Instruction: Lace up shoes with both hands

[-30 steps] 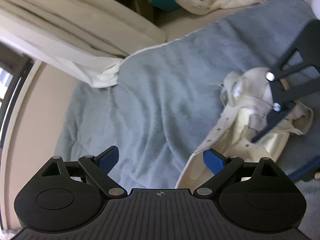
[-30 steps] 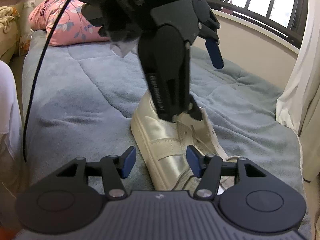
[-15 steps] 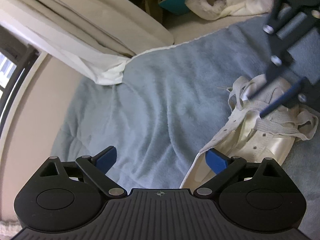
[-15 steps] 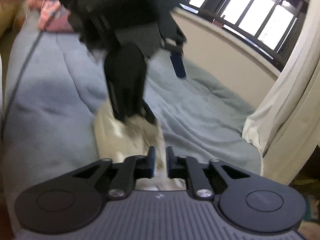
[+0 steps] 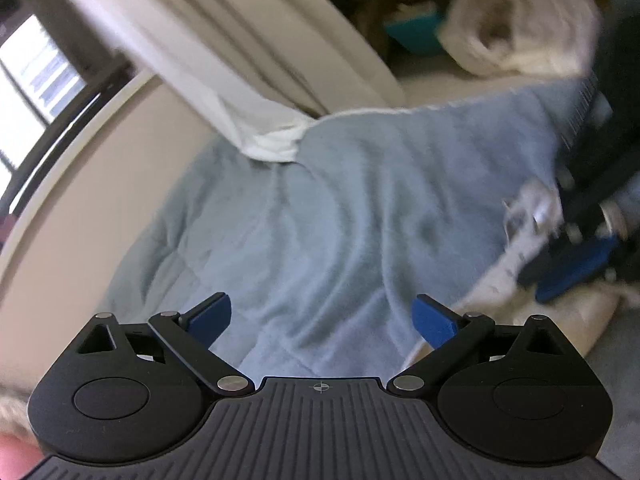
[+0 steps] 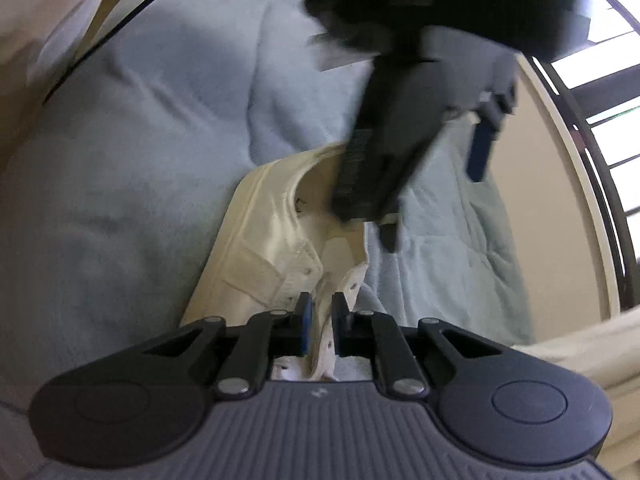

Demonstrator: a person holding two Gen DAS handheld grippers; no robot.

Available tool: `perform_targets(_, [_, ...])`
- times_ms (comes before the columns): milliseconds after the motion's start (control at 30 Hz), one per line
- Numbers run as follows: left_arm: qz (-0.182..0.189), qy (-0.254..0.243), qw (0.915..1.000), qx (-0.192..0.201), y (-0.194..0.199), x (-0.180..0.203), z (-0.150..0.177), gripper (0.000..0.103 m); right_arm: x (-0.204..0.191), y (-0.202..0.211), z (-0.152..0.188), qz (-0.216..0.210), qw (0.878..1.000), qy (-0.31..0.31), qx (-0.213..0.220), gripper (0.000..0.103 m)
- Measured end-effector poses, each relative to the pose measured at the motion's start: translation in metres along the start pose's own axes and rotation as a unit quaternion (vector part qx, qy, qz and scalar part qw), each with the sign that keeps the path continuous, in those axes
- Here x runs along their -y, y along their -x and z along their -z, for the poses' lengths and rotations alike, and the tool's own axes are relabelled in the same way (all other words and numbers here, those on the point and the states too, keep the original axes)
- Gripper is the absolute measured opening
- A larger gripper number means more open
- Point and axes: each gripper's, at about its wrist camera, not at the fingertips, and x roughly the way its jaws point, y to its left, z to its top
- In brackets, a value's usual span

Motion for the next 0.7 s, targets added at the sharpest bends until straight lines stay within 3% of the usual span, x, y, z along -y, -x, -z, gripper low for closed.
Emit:
perform_targets(267, [0.069, -0.036, 0.9969, 0.007, 0.023, 0.018, 0.013, 0.100, -0.009, 0.013, -0.001, 0.010, 1.000, -0.014, 0.003, 0.012])
perform_targets(533, [0.057, -0.050, 0.9971, 0.007, 0.005, 0.032, 0.002, 0.100, -0.013, 0.022, -0.001, 0.023, 0.999, -0.017, 0.015, 0.012])
perform_targets(700, [0.060, -0.032, 0.9977, 0.004, -0.004, 0.027, -0.003, 0.101, -0.013, 0.014, 0.002, 0.040, 0.999, -0.004, 0.009, 0.012])
